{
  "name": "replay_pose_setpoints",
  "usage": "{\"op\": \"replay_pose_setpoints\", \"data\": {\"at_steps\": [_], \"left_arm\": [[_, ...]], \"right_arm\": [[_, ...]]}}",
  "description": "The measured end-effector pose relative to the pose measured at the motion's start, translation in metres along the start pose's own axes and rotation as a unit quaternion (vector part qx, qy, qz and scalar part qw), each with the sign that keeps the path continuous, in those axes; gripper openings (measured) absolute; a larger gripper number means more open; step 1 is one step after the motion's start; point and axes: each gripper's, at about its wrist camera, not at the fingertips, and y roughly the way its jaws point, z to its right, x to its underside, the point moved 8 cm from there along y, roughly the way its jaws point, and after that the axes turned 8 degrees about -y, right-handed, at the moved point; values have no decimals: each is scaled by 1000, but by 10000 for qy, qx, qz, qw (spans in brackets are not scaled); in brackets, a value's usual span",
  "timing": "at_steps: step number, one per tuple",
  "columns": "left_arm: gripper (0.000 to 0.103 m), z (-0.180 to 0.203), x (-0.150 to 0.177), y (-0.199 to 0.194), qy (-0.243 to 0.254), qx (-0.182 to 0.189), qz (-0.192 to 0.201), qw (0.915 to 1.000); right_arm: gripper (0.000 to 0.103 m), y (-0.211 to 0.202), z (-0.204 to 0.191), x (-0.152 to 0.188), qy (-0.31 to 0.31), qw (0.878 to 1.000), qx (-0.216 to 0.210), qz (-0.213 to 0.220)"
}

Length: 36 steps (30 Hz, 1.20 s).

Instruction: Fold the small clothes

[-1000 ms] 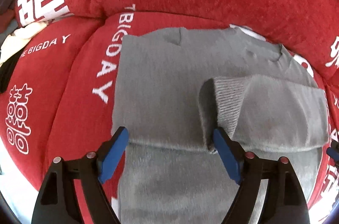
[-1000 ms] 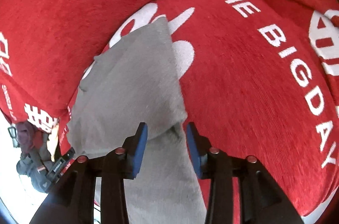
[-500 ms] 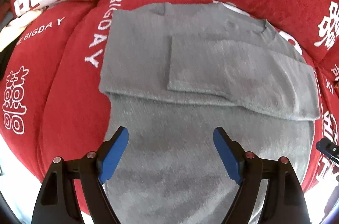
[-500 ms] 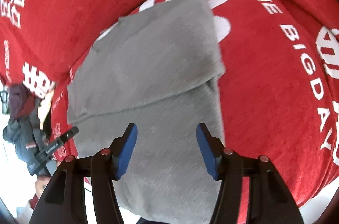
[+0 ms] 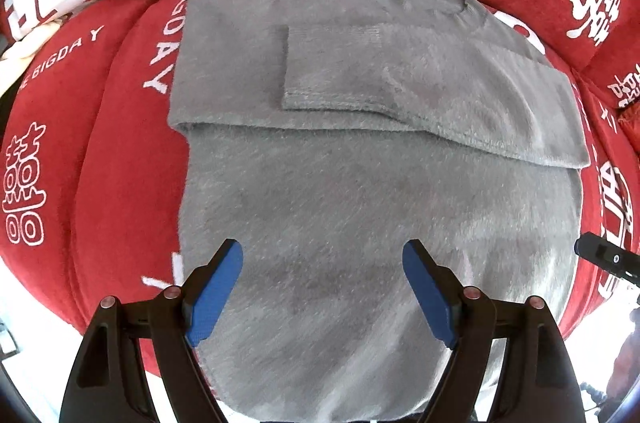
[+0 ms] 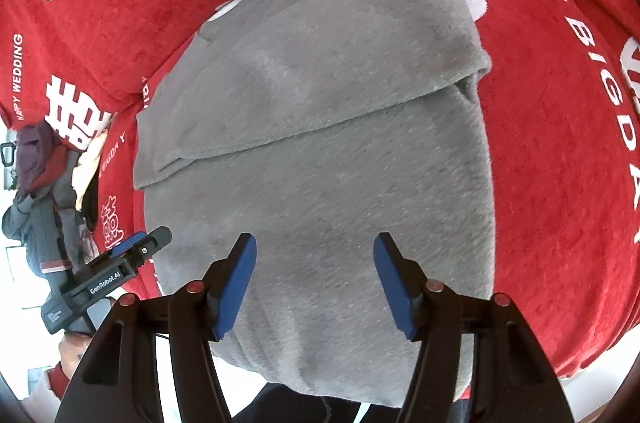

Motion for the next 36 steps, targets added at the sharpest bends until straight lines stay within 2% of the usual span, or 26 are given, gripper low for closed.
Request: {"op": "replay_pose_setpoints", "data": {"at_steps": [10,18,25,30,36], "left_arm": [[83,-19,5,-12,176,106,-101,9997],[83,-23,8,-14,564,211,-146,9981],[83,-20,9,-11,505,219,-120,9984],[83,-11,22,-13,291,190,-83,9994],[83,0,54,-16,-49,39,-12,10000]], "right_arm": [[65,-7,-30,1,44,9998,85,169],[65,-9,-42,11,236,9987,116,425],[65,-21,-31,10,421,9961,65,767],[65,-31,-14,8,362,9966,-10,735],[65,-41,13,15,180,9972,-306,660]]}}
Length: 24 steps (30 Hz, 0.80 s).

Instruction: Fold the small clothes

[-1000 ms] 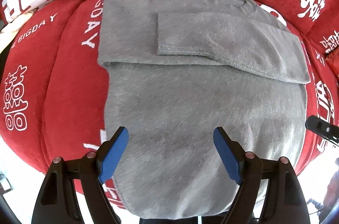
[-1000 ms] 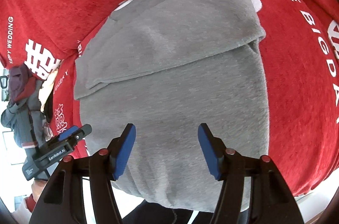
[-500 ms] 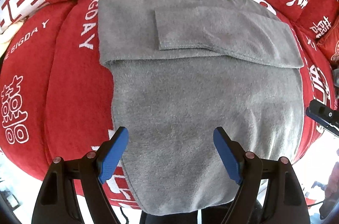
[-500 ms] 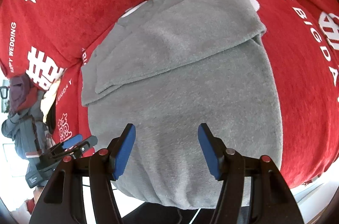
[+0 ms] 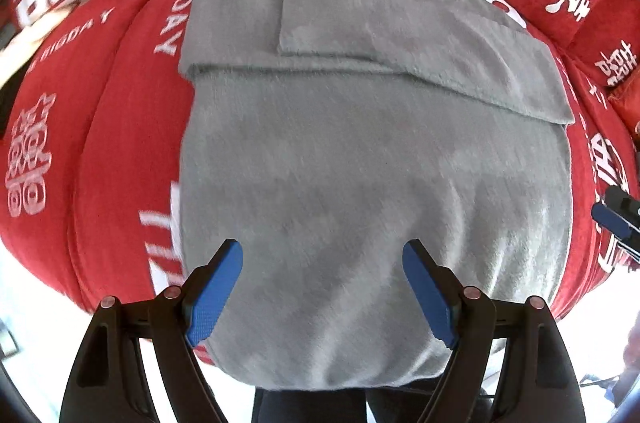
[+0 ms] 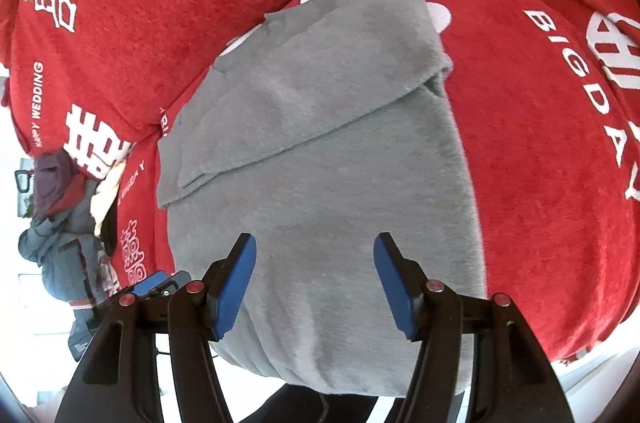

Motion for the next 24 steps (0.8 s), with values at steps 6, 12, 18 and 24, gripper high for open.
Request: {"op": "replay_pose_setpoints", "data": {"at_steps": [6,12,18,24], "left_arm": [[83,1,37,6,-520,-20,76,9986],[83,-20,73,11,-764,124,106,9969],[83,-66,100,26,-848,444,-35,9954],[83,-94,126,55,-687,725,-349,9944]], "right_arm": [[65,-8,37,18,-144,9992,-231,-295],[65,4,67,66,-120,9947,-522,-874],[65,18,83,122,-13,9906,-720,-1163],[65,29,87,159,-68,9887,-965,-1143]]}}
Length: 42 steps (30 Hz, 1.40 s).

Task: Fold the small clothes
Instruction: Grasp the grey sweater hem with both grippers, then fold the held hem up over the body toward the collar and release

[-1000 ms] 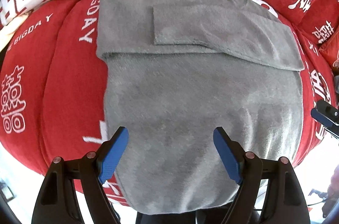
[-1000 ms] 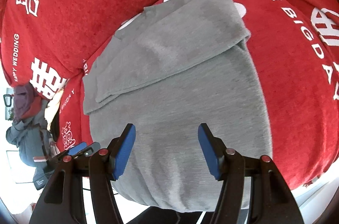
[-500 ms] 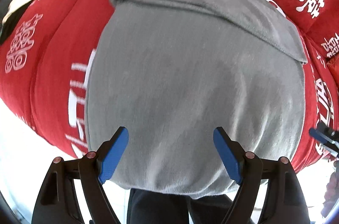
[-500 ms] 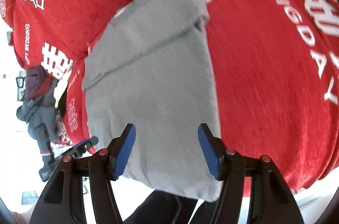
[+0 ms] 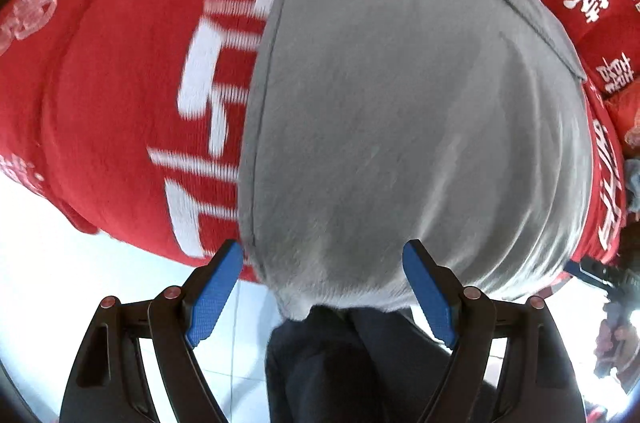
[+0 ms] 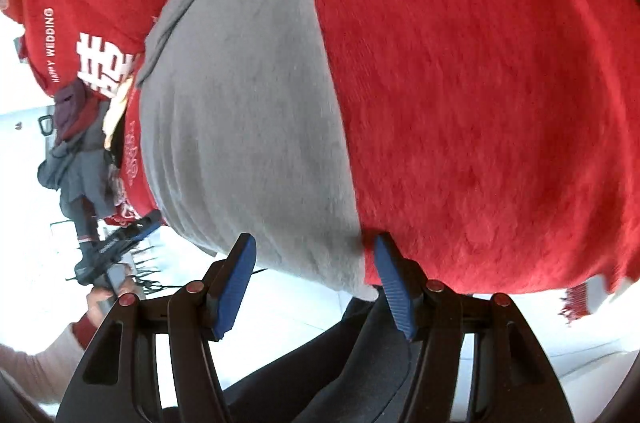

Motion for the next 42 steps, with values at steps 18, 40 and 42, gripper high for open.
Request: {"op": "replay_pose_setpoints", "data": {"at_steps": [18,40,42], "left_arm": [[69,8,22,29,63,847,-562,9948],[10,78,-53,-96,212,2552,340,9661],[10,82,-71,-108,195,2648,489,9629]], "right_arm": [[68,54,-11,35,-145,9972,-553,-475],[8,-33,-98,-19,536,9609,-2456,1163],[8,-48,-105,-34,421,9573,-2534,1329]]}}
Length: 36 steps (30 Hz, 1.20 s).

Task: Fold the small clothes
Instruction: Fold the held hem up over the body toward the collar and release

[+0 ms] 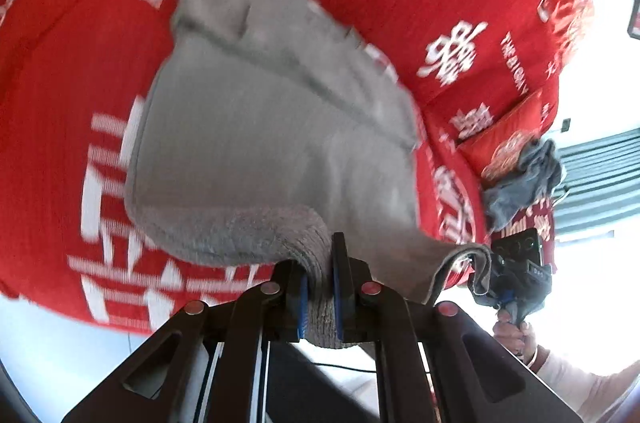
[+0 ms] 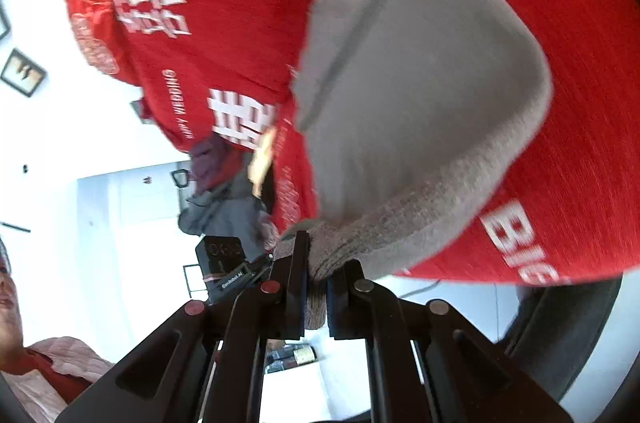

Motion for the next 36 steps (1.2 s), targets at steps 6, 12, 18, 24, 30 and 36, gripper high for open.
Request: {"op": "replay_pose_setpoints", "data": {"at_steps": [6,12,18,24,30,36], "left_arm": [[10,19,-62,-8,-192,211,476,9985],[10,37,-137,5,-200,86,864,9960],[10,36,-203,48,-198,-220,1064,9939],[10,9,-245,101,-425,-725,1060,9908],[21,-24,-261,126,-857,-1364,974,9821],[79,-10,-263,94,-358,-2213,1503,9629]], "right_arm": [[8,-1,-37,-71,-376,9988,-188,253],[8,9,-52,-161,-552,9977,-165,344],[8,35,-34,-247,-564,9982,28,218],[8,71,17,-309,-326,9984,452,21],[8,100,63,-337,-74,9966,802,-174],[46,101,66,-350,-231,9907,1334,-130]]}}
